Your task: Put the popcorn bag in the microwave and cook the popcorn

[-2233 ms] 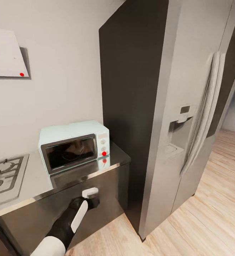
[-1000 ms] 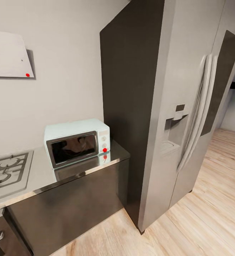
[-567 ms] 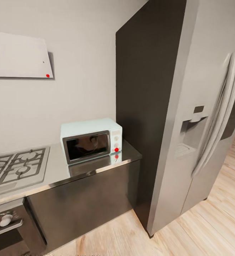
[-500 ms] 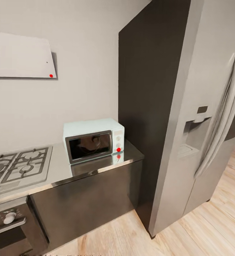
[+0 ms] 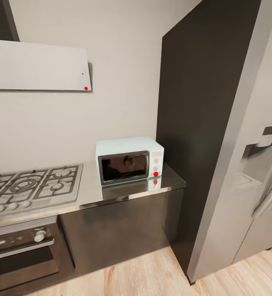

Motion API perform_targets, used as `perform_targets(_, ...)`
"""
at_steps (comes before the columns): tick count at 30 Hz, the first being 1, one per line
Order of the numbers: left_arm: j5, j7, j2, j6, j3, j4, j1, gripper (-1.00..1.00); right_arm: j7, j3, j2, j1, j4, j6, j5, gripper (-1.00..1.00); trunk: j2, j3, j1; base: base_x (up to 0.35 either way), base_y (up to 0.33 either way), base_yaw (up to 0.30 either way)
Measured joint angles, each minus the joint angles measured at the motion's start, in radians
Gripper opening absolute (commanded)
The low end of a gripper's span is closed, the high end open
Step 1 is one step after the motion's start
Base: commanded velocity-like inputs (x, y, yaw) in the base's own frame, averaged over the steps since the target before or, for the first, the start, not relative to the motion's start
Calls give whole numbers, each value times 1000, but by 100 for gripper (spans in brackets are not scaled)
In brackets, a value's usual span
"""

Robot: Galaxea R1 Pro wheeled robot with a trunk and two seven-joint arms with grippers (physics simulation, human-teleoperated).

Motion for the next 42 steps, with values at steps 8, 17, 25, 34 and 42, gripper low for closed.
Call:
perform_targets(8, 0, 0, 0, -1, 0, 0, 0, 100, 0, -1, 1, 0, 0, -1, 0, 100, 0, 0, 0, 0, 0, 300)
perform_targets(17, 0, 0, 1, -3, 1, 0, 0, 100, 0, -1, 0, 0, 0, -2, 0, 100, 0, 0, 0, 0, 0, 300)
perform_targets(25, 0, 0, 2, -4, 1, -1, 0, 100, 0, -1, 0, 0, 0, -2, 0, 100, 0, 0, 0, 0, 0, 300)
perform_targets(34, 0, 0, 1, -4, 1, 0, 0, 100, 0, -2, 0, 0, 0, -7, -3, 100, 0, 0, 0, 0, 0, 219)
perform_targets(42, 0, 1, 0, 1, 1, -1, 0, 100, 0, -5, 1, 0, 0, -7, -7, 100, 0, 0, 0, 0, 0, 7)
